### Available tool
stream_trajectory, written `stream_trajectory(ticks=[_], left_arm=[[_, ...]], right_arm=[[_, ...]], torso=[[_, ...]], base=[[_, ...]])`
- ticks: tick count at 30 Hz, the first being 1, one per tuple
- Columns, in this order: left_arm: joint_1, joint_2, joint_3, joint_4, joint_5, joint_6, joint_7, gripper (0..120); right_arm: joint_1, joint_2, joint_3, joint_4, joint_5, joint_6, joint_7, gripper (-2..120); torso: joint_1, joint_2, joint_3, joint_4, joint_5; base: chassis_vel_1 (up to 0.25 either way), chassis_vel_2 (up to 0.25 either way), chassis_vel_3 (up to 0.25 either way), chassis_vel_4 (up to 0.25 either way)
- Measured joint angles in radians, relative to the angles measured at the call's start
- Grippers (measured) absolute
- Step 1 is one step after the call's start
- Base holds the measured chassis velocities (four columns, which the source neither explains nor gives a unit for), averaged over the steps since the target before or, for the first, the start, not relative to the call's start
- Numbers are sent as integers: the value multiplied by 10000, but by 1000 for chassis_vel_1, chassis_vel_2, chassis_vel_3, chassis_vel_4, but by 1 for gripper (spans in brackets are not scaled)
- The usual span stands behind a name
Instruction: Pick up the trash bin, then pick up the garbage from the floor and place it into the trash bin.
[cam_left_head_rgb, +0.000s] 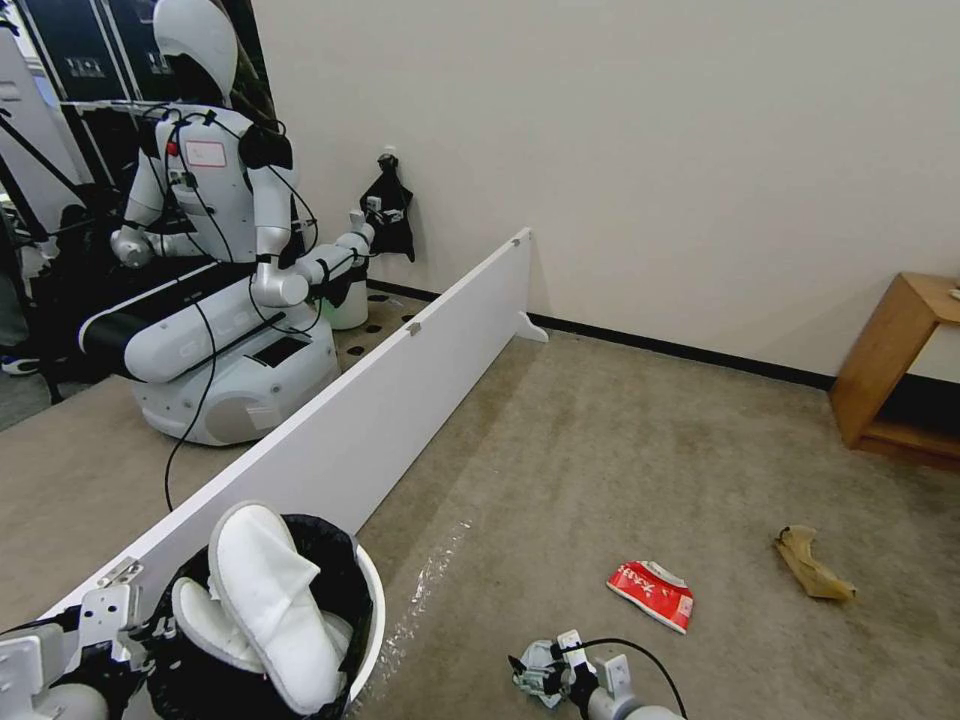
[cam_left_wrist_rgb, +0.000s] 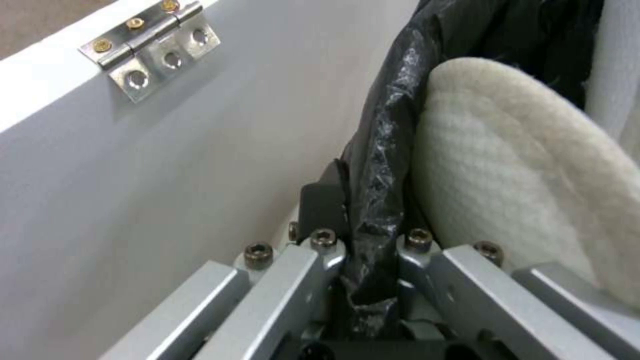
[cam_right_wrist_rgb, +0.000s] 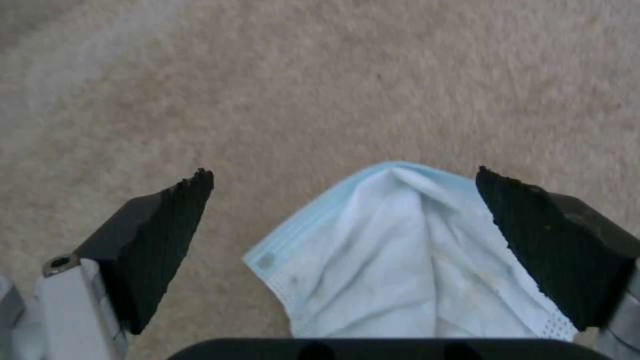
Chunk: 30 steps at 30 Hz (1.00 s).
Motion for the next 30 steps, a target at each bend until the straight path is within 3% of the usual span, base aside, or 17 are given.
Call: stream_trajectory(ticks=[30], left_arm=[[62,61,-116,-122,-51,-1,4,2]], right_arm=[[-66,176,286,-666,-227,-164,47,100]], torso=[[-1,0,-1,2,2]], base=[[0,0,0,0]])
